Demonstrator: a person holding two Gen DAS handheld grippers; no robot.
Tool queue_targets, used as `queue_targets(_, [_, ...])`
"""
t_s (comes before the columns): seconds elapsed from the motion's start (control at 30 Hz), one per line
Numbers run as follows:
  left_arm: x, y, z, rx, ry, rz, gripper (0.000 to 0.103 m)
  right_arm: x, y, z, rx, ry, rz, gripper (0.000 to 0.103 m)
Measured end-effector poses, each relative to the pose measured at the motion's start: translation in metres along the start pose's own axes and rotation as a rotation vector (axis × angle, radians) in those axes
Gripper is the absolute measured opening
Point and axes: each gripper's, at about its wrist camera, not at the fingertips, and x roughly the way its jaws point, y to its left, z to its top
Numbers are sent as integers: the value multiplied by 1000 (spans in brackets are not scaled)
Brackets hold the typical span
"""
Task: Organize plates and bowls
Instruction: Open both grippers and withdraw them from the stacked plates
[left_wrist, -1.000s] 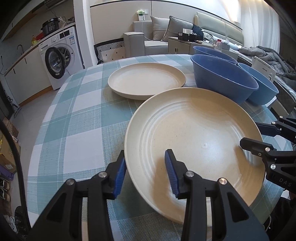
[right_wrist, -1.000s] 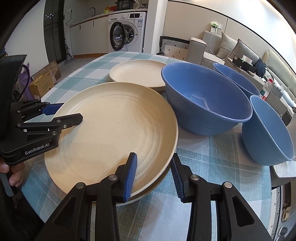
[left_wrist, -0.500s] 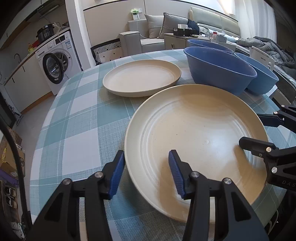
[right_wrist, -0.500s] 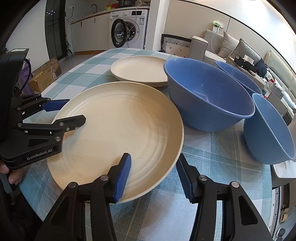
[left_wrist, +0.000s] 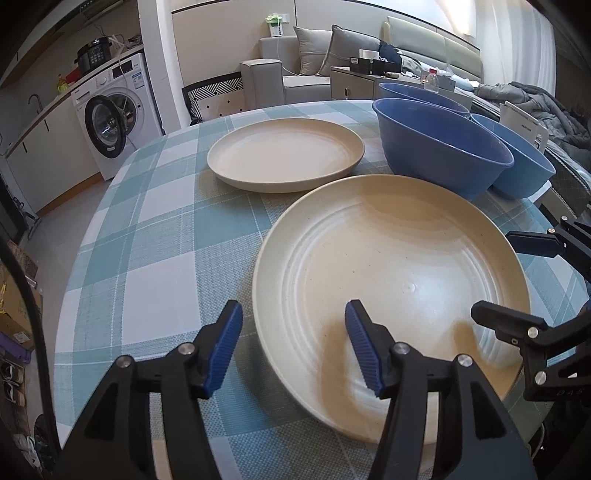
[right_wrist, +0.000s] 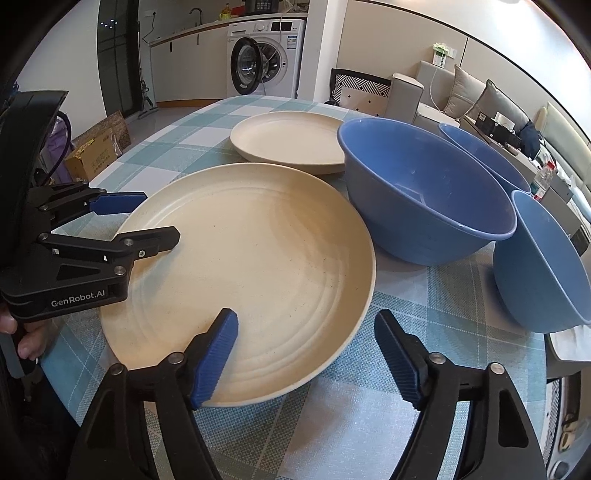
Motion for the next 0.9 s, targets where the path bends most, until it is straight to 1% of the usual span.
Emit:
queue_targets(0.03, [-1,1,0,-7,-2,-3,62,-1,0,0,1,-6,-2,82])
queue_targets(0.1, [-3,3,1,-15,-8,-6,64,-5,-1,2,3,-22,-7,87])
queue_targets(0.13, [-4,4,1,-21,-12,-7,69,-8,-2,2,7,-36,-9,87])
queue_targets(0.17, [-5,5,1,-24,-15,-5,79,-10,-3,3,10,-44,-9,88])
queue_targets(0.2, [-7,5,2,-28,-25,-2,83,-11,-3,5,14,-52,-8,89])
queue_targets(0.23, [-9,5,2,-29,-36,-2,84,-14,-4,6,17,-62,-6,90])
queue_targets(0.3, [-12,6,3,-34,-41,-16,84,-19,-4,8,18,-80,-9,96])
queue_targets(0.37, [-13,8,4,-43,-45,-19,85,-24,-5,11,17,-107,-6,100])
queue_targets(0.5, [-18,11,4,-50,-54,-7,85,-37,-5,17,7,-155,2,101])
queue_targets(0.53, [-19,12,5,-53,-56,-8,90,-41,-6,18,5,-170,2,101])
queue_targets(0.57, [-22,12,5,-59,-65,-10,99,-44,-6,20,5,-187,5,102])
queue_targets(0.6, [-24,13,6,-62,-77,-12,102,-47,-7,22,8,-198,7,102])
queue_targets(0.7, [-35,14,9,-73,-115,-24,103,-53,-8,28,9,-221,5,102])
queue_targets(0.9, [-47,17,13,-85,-151,-23,103,-59,-14,35,28,-249,13,102])
